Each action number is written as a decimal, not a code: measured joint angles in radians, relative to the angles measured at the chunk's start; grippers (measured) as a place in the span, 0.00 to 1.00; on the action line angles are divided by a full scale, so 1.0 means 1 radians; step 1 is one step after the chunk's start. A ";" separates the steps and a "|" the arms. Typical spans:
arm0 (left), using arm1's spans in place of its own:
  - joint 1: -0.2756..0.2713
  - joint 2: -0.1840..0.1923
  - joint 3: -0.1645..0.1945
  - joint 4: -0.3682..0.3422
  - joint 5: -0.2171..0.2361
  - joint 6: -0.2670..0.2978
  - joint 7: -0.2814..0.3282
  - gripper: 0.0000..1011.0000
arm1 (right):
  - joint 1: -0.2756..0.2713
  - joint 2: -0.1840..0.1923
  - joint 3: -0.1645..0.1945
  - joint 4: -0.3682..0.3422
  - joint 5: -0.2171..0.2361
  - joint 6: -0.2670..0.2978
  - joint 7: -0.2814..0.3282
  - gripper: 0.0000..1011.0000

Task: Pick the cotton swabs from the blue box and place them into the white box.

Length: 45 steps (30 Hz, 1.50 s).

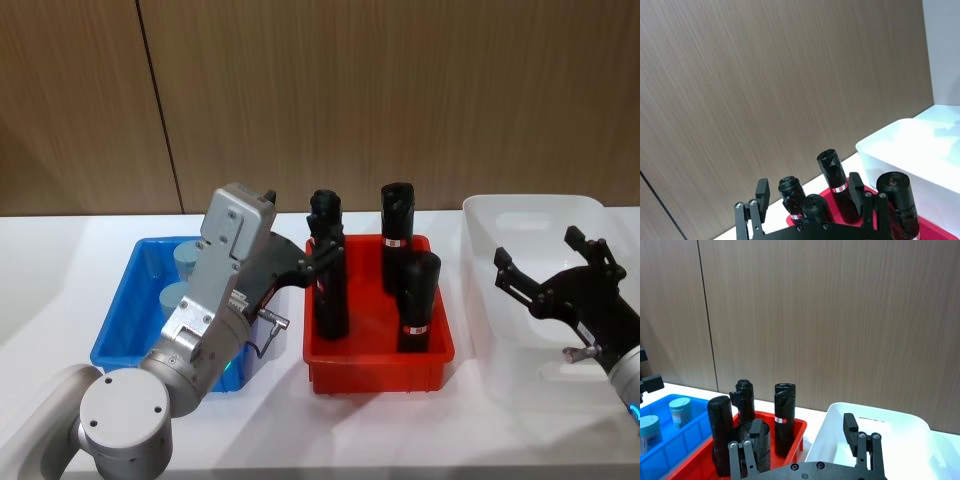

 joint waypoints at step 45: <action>0.001 -0.012 0.000 -0.010 0.012 0.056 0.044 0.99 | 0.000 0.000 0.000 0.000 0.000 0.000 0.000 0.99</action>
